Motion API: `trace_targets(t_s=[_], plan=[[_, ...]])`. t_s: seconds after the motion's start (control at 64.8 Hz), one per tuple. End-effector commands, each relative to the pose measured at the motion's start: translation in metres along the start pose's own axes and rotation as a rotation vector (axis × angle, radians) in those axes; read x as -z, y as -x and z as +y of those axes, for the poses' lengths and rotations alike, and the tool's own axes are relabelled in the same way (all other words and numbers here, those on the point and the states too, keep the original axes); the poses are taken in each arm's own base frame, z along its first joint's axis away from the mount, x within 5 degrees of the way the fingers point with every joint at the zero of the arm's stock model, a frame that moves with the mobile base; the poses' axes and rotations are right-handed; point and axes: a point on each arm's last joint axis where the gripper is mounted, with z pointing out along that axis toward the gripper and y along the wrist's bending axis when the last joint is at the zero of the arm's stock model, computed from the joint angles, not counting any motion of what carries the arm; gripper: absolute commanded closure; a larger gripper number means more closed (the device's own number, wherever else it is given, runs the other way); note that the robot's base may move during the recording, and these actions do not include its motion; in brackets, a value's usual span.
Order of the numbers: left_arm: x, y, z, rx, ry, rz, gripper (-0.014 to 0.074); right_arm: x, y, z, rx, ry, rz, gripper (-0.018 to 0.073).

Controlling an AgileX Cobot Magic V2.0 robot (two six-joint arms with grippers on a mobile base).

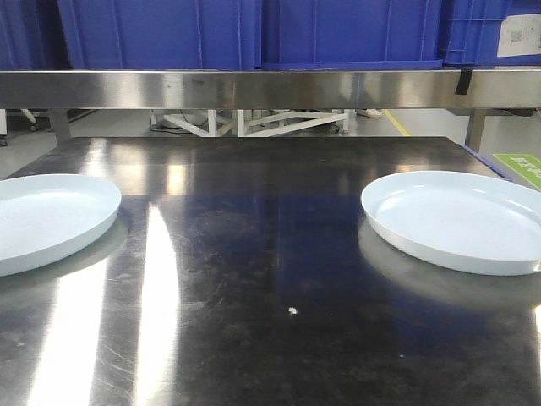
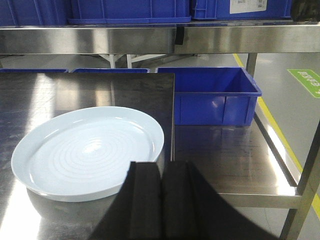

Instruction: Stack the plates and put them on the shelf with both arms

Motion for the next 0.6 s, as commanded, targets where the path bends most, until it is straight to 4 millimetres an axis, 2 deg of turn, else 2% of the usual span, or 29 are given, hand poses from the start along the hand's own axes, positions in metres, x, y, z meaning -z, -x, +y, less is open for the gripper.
trace_targets(t_s=[0.0, 0.247, 0.401, 0.586], plan=[[0.002, 0.008, 0.001, 0.006, 0.006, -0.104, 0.0514, 0.002, 0.009, 0.000, 0.012, -0.001, -0.107, 0.0510], [0.002, 0.017, 0.002, 0.013, 0.009, -0.126, 0.0514, 0.002, 0.009, 0.000, 0.012, -0.001, -0.107, 0.0510], [-0.003, 0.038, 0.003, 0.013, 0.000, -0.082, 0.0514, 0.002, 0.009, 0.000, 0.012, -0.001, -0.107, 0.0510], [-0.023, 0.060, 0.004, 0.012, -0.010, 0.018, 0.0514, 0.002, 0.009, 0.000, 0.012, -0.001, -0.107, 0.0510]])
